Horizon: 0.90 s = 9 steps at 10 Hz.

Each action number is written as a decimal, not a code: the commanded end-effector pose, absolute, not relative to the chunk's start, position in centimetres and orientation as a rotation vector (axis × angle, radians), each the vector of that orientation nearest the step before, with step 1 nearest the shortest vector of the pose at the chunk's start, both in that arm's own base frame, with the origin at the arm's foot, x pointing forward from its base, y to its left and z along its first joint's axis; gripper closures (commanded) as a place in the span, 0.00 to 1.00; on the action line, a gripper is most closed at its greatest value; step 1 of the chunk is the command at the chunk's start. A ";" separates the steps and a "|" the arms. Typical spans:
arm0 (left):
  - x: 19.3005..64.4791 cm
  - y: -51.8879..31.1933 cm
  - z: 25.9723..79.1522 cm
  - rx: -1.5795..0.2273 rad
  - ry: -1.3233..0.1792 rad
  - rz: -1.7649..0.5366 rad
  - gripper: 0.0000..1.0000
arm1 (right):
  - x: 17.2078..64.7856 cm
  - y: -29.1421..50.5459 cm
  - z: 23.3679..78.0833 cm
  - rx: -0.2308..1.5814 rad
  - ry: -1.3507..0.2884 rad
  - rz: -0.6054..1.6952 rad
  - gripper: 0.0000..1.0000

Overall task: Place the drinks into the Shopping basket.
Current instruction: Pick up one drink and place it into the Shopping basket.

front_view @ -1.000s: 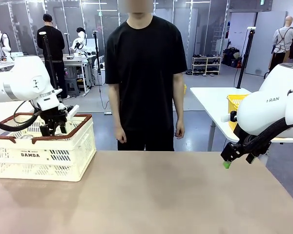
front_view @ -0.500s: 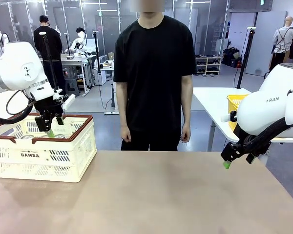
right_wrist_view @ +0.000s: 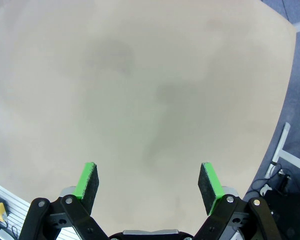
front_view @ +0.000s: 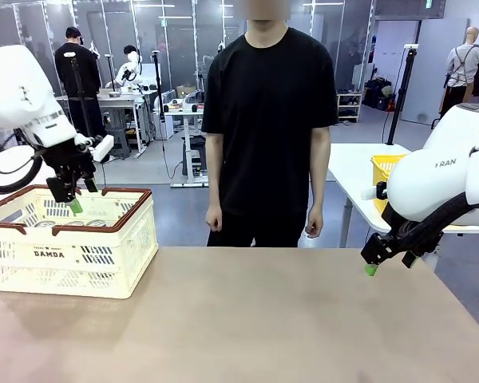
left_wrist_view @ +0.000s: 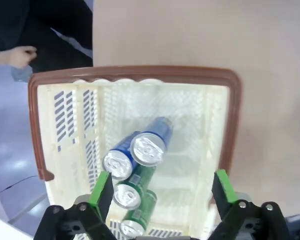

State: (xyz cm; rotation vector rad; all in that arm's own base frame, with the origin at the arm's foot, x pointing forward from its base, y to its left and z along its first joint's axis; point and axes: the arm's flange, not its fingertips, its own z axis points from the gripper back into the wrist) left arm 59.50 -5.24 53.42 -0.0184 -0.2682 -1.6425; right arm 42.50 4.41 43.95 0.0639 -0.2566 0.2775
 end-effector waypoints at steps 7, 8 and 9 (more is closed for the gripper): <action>50.9 -3.7 55.0 -0.082 -0.226 -1.660 0.00 | 42.5 4.3 43.9 0.072 -0.259 0.292 0.00; 51.0 -3.8 54.8 -0.076 -0.237 -1.660 0.00 | 42.5 4.3 43.9 0.072 -0.259 0.292 0.00; 51.9 -3.9 55.6 -0.075 -0.218 -1.649 0.00 | 42.5 4.3 43.9 0.072 -0.259 0.292 0.00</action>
